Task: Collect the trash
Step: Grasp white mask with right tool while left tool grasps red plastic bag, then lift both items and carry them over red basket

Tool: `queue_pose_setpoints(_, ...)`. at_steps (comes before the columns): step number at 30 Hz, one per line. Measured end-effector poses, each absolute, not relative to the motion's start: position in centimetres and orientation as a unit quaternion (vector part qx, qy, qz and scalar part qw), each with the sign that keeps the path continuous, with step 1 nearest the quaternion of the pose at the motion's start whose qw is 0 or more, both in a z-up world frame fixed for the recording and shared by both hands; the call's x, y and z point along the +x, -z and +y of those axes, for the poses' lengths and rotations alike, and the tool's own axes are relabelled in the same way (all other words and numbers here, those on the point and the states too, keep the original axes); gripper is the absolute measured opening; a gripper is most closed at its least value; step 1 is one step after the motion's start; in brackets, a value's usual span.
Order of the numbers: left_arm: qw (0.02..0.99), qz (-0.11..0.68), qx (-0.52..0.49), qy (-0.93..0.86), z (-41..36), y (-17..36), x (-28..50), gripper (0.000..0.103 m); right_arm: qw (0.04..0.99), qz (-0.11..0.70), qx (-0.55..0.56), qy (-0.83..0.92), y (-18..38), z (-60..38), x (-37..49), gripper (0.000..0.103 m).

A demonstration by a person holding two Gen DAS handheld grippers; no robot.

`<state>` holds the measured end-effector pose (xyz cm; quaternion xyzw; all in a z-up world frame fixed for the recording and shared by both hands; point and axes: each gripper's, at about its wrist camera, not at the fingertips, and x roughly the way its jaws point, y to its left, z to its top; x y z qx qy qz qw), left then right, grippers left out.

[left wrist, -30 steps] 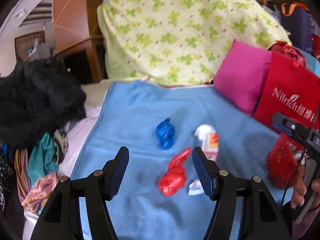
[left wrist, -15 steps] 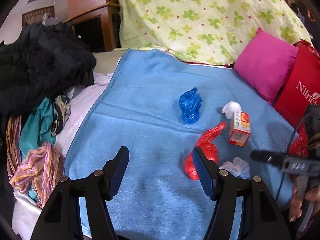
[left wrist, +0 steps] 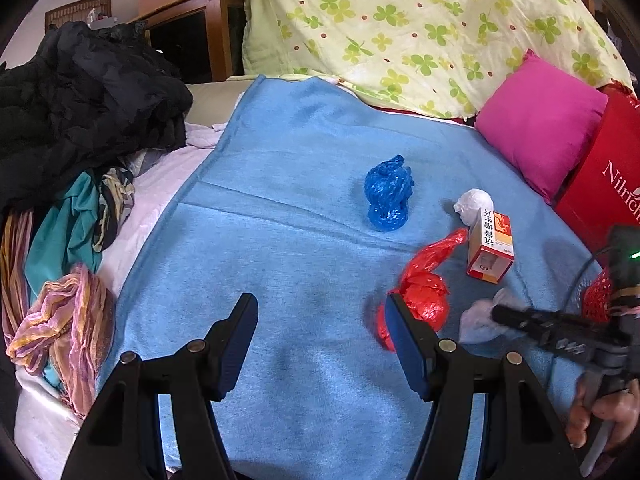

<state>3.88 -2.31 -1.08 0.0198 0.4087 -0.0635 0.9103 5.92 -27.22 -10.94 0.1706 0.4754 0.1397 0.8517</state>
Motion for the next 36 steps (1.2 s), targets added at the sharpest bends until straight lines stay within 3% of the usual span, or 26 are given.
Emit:
queue_pose_setpoints(8, 0.895, 0.431, 0.063, 0.101, -7.5, 3.4, 6.5, 0.067, 0.895, 0.389, 0.186, -0.116, 6.4, -30.8, 3.4, 0.039)
queue_pose_setpoints(23, 0.850, 0.504, 0.072, 0.133, -11.4, 10.6, 10.2, 0.067, 0.891, 0.393, 0.200, -0.110, 5.9, -32.2, 3.2, 0.039)
queue_pose_setpoints(26, 0.860, 0.486, 0.070, 0.138, -11.4, 10.8, 10.0, 0.067, 0.889, 0.397, 0.200, -0.110, 6.1, -32.3, 3.3, 0.039)
queue_pose_setpoints(32, 0.870, 0.472, 0.052, 0.131, -11.2, 10.6, 10.4, 0.056, 0.892, 0.395, 0.191, -0.109, 6.1, -32.1, 3.4, 0.039)
queue_pose_setpoints(36, 0.877, 0.461, 0.047, 0.129, -10.8, 9.4, 9.8, 0.054, 0.901, 0.378, 0.179, -0.111, 5.5, -31.9, 3.2, 0.039)
